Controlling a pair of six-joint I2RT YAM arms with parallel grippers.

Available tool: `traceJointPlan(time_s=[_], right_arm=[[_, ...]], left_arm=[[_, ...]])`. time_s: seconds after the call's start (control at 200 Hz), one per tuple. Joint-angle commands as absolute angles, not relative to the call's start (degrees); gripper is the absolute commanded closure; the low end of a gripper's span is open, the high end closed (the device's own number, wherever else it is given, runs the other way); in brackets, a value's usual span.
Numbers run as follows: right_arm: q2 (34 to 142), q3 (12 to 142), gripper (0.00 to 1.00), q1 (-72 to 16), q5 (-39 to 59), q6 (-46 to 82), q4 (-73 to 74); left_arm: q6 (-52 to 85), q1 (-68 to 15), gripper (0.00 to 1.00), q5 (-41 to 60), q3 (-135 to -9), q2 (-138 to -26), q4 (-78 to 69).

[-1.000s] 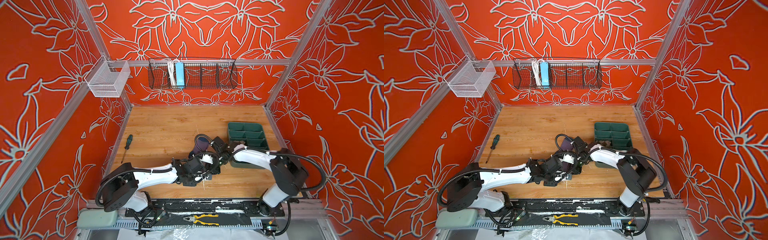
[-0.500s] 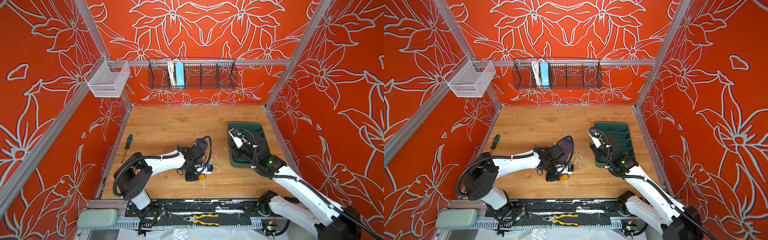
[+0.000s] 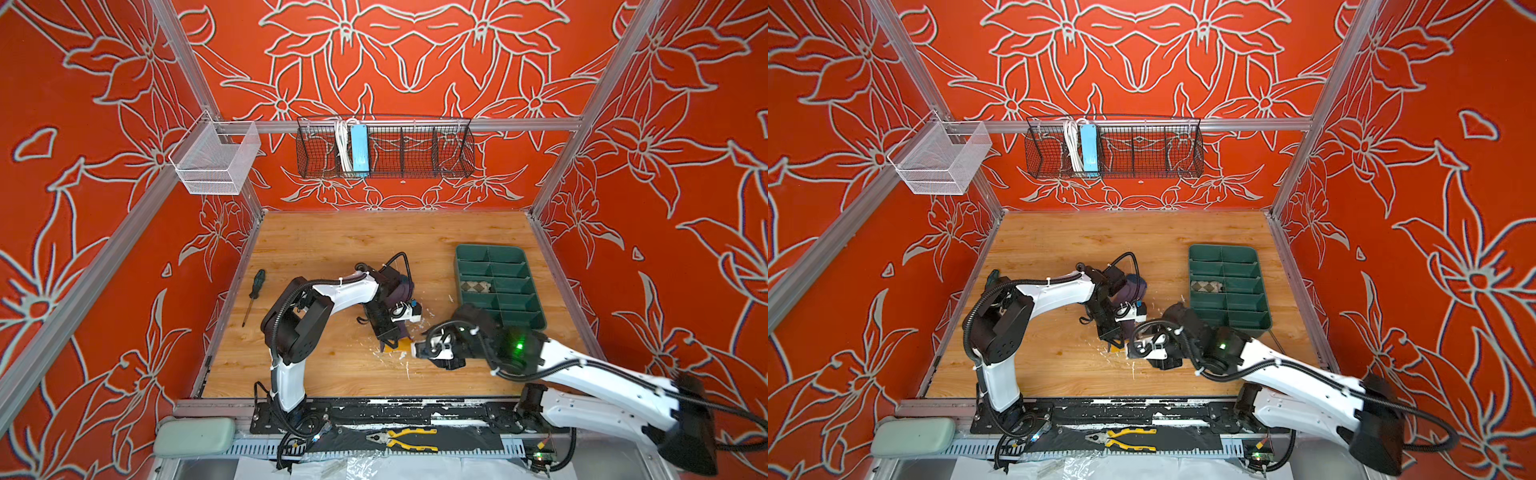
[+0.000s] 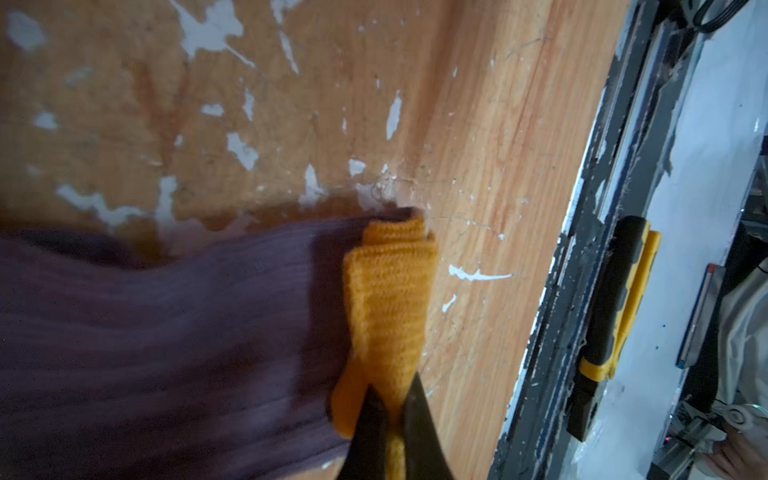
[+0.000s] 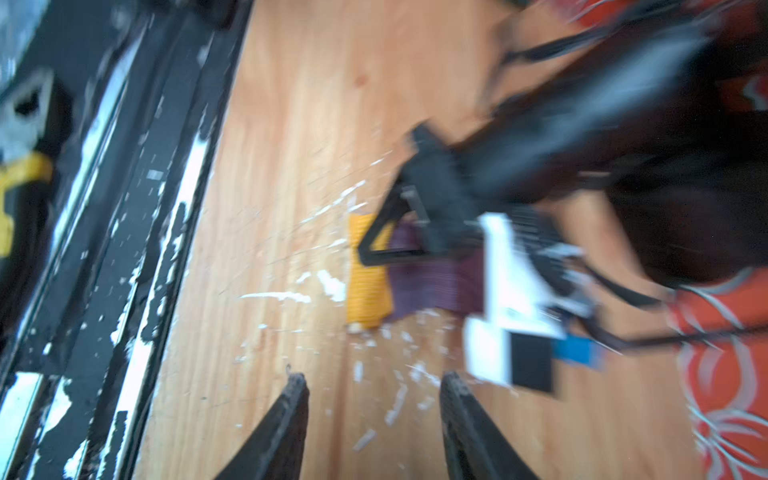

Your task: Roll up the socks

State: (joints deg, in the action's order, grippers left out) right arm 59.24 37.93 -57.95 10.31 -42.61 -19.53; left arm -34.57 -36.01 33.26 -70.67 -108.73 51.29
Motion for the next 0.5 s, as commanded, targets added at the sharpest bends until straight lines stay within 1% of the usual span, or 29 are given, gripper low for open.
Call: traceJointPlan(time_s=[0.0, 0.135, 0.345, 0.445, 0.495], right_arm=[[65.69, 37.13, 0.47, -60.41, 7.16, -45.17, -12.47], [75.53, 38.57, 0.47, -60.82, 6.77, -44.74, -5.2], [86.57, 40.56, 0.47, -60.82, 0.99, -45.29, 0.73], [90.45, 41.87, 0.52, -60.81, -0.5, -45.27, 1.13], [92.18, 42.45, 0.57, -60.82, -0.76, -45.29, 0.82]], left_arm=[[-34.42, -36.2, 0.99, 36.38, -71.46, -109.69, 55.01], [-33.93, -36.21, 0.99, 36.95, -71.66, -110.79, 55.91], [-34.19, -36.21, 0.99, 37.74, -72.67, -111.41, 56.33], [-34.45, -36.21, 0.98, 38.01, -72.77, -111.35, 56.34], [-34.7, -36.21, 0.98, 38.01, -72.72, -111.06, 56.26]])
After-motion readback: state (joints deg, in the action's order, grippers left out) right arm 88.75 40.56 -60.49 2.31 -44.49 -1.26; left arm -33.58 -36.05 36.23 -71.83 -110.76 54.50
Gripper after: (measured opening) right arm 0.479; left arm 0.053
